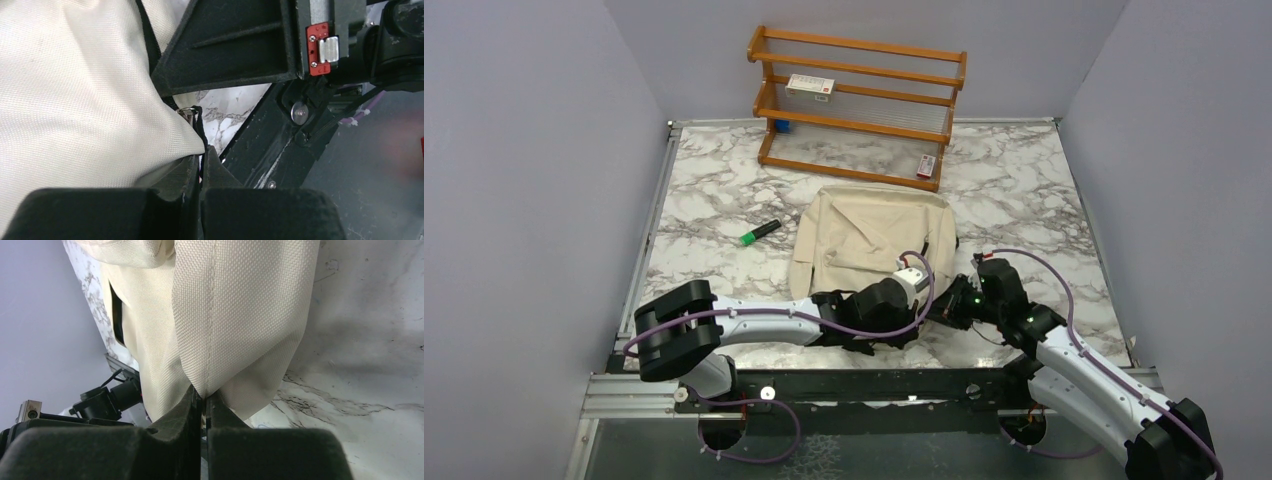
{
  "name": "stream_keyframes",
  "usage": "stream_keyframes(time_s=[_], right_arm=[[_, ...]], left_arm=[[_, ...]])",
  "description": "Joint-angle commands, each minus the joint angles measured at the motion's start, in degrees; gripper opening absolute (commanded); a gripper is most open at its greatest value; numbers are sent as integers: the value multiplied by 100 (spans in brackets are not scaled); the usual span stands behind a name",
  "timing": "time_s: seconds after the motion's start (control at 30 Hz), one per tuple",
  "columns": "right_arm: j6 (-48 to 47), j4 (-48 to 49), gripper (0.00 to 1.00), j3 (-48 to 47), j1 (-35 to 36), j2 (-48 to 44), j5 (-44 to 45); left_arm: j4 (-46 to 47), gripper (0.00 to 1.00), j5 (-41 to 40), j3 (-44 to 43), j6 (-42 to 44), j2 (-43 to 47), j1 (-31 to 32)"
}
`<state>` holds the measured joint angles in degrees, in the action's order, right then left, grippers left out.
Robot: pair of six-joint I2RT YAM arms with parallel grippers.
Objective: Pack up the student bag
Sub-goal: Zip the student bag at the center of the board.
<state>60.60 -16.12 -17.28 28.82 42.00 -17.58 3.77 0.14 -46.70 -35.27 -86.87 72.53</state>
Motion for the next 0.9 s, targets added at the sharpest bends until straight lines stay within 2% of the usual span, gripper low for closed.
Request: stream_keyframes(time_s=[0.0, 0.1, 0.17, 0.23, 0.43, 0.5, 0.57, 0.87], right_arm=[[19, -60, 7, 65, -8, -41, 112], [48, -43, 7, 92, -8, -71, 119], [44, -46, 7, 93, -8, -70, 112], [40, -44, 7, 85, -7, -66, 106], [13, -75, 7, 50, -8, -47, 105], [12, -83, 7, 41, -8, -53, 101], [13, -94, 7, 40, -8, -58, 104], [31, -155, 7, 58, -7, -144, 136]], left_arm=[[408, 0, 866, 59, -12, 94, 76], [388, 0, 885, 226, -97, 90, 81], [397, 6, 817, 330, -148, 120, 81], [403, 8, 699, 398, -173, 166, 86], [463, 9, 499, 349, -174, 199, 86], [496, 6, 506, 314, -174, 175, 86], [533, 0, 516, 295, -181, 171, 85], [656, 0, 527, 284, -167, 354, 83]])
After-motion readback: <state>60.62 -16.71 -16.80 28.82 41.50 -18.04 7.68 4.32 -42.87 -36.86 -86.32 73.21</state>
